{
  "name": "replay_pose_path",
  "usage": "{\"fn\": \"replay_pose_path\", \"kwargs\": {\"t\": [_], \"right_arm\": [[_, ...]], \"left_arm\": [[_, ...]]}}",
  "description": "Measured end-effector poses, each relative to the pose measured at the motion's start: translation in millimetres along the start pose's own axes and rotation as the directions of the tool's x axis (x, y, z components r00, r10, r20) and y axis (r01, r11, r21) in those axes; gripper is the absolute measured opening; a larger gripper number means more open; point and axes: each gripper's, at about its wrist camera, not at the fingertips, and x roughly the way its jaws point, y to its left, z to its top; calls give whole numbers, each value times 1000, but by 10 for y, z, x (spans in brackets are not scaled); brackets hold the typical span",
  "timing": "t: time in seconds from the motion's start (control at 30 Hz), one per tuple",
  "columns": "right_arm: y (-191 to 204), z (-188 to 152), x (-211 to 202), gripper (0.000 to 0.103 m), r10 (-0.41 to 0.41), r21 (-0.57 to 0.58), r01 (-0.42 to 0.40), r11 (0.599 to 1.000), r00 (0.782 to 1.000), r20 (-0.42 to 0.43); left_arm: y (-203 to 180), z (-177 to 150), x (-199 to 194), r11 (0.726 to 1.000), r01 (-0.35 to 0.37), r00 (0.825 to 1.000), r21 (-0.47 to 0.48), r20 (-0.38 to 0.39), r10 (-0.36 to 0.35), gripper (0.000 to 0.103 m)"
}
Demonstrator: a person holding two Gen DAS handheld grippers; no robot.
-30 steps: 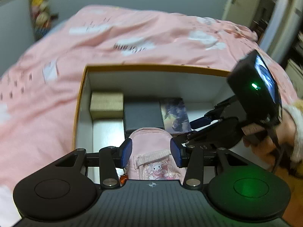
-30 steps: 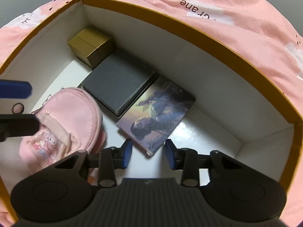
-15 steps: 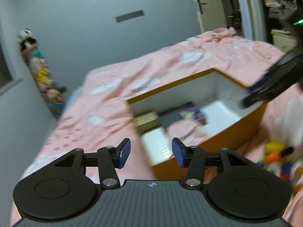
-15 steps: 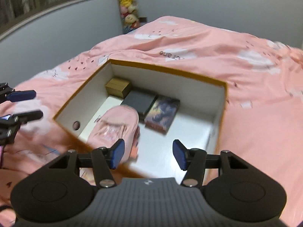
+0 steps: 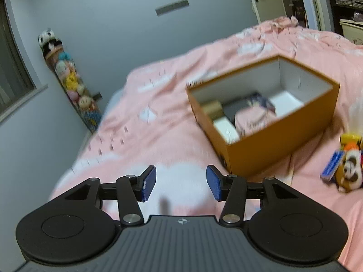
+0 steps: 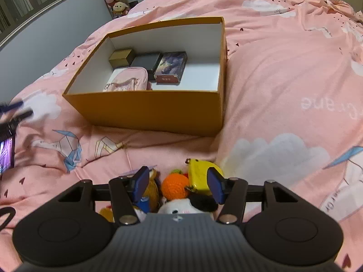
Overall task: Organize objects
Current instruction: 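Move the left gripper to the brown dog plush while the right approaches the white plush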
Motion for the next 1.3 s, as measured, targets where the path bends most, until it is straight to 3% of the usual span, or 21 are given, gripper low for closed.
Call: {"fn": "replay_pose_path", "kwargs": {"t": [0.07, 0.13, 0.2, 0.3, 0.37, 0.43, 0.53, 0.57, 0.67, 0.83, 0.97, 1.3], "right_arm": [[4, -26, -7, 61, -13, -2, 13, 1000, 1000, -19], [-5, -60, 17, 61, -19, 0, 19, 1000, 999, -48], [-43, -104, 39, 61, -20, 17, 21, 1000, 997, -73], [-122, -165, 103, 60, -4, 61, 11, 998, 994, -111], [-173, -211, 142, 60, 12, 88, 0, 996, 991, -131], [-205, -244, 170, 60, 17, 103, -1, 995, 989, -148], [-243, -277, 192, 60, 22, 114, -3, 993, 986, -164], [-255, -289, 201, 60, 26, 120, -6, 993, 985, -170], [-284, -319, 237, 60, 48, 136, -23, 990, 982, -184], [-321, -363, 319, 61, 75, 148, -43, 988, 974, -215], [-315, -372, 348, 63, 79, 134, -49, 990, 971, -225], [-283, -392, 439, 63, 49, 93, -27, 995, 969, -244]], "left_arm": [[-33, 149, -46, 999, 35, 999, -35, -12, -36, 63], [-92, 261, -73, 986, 135, 990, -93, -20, -138, 66], [-212, 367, -74, 963, 228, 972, -145, -30, -235, 67], [-462, 487, 31, 921, 341, 930, -187, -74, -359, 67], [-593, 493, 116, 876, 409, 891, -254, -96, -444, 67], [-706, 464, 220, 814, 466, 836, -346, -129, -533, 66], [-899, 456, 403, 733, 500, 754, -461, -184, -630, 66], [-947, 454, 460, 720, 495, 736, -487, -205, -645, 66], [-1147, 426, 591, 712, 442, 698, -546, -289, -655, 66], [-1342, 419, 725, 743, 348, 682, -572, -389, -619, 74], [-1514, 382, 838, 758, 315, 642, -572, -460, -613, 74], [-1667, 282, 1067, 716, 272, 588, -643, -478, -652, 80]]}}
